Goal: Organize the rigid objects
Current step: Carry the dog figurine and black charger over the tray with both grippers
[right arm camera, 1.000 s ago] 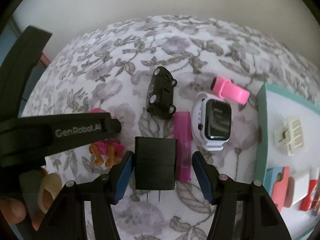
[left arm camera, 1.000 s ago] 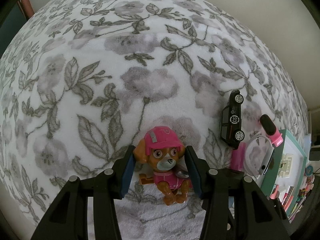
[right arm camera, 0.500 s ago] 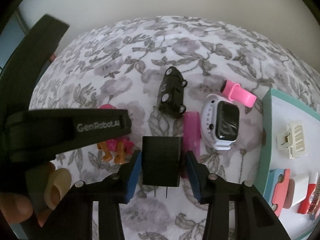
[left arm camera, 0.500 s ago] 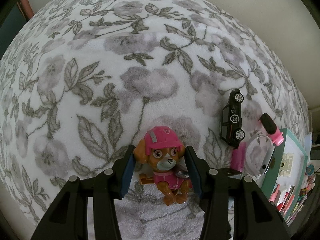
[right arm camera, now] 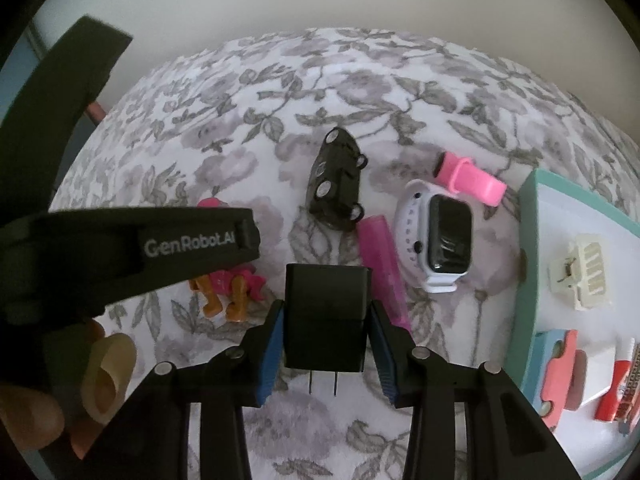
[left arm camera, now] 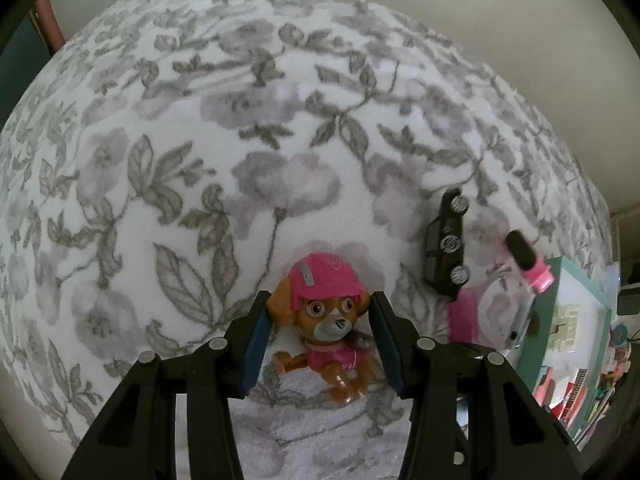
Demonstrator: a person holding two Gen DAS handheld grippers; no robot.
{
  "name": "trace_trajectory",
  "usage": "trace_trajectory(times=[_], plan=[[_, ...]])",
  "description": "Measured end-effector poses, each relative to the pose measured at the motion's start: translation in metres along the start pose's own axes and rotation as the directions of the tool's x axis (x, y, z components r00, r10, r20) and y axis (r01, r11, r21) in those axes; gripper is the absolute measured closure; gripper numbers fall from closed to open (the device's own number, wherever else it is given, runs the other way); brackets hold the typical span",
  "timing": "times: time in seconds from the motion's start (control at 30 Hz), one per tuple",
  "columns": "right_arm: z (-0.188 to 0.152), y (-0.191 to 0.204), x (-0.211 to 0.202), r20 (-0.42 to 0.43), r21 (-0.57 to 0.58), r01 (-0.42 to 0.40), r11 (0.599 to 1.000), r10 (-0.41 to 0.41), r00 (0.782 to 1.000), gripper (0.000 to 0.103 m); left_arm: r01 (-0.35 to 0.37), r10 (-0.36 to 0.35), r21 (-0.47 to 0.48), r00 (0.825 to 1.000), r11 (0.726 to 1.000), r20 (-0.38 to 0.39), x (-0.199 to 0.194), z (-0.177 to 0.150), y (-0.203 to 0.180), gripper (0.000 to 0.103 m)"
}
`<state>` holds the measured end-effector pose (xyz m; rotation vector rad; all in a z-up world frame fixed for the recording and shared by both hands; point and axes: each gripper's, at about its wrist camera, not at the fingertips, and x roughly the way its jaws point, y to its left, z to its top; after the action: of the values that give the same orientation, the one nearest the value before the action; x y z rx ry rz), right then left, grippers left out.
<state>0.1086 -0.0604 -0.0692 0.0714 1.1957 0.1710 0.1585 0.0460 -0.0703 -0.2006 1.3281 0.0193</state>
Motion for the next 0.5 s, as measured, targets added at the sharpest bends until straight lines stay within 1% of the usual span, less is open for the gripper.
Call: trace_trajectory(times=[0.1,0.23,0.37,0.5], plan=[[0.003,-0.005,-0.017,0.034,0.024,-0.018,1.0,0.017,0.999,0.06,0.0,0.0,0.001,0.999,1.0,0.05,-0.019,0.002,0.0,0.053],[0.003,-0.01,-0.043,0.081,0.049,-0.002,0.999,-0.002,0.997,0.06,0.003,-0.004,0.007,0.994,1.0,0.114,-0.044,0.002,-0.003,0.053],[0.002,-0.025,-0.06,0.098,0.093,0.043,0.995,-0.052,0.994,0.06,0.014,-0.016,0.019,0.989,1.0,0.149,-0.06,-0.001,-0.008,0.053],[0.002,-0.049,-0.073,0.11,0.149,0.069,0.986,-0.086,0.99,0.06,0.013,-0.022,0.056,0.987,0.998,0.158,-0.062,-0.005,-0.03,0.053]])
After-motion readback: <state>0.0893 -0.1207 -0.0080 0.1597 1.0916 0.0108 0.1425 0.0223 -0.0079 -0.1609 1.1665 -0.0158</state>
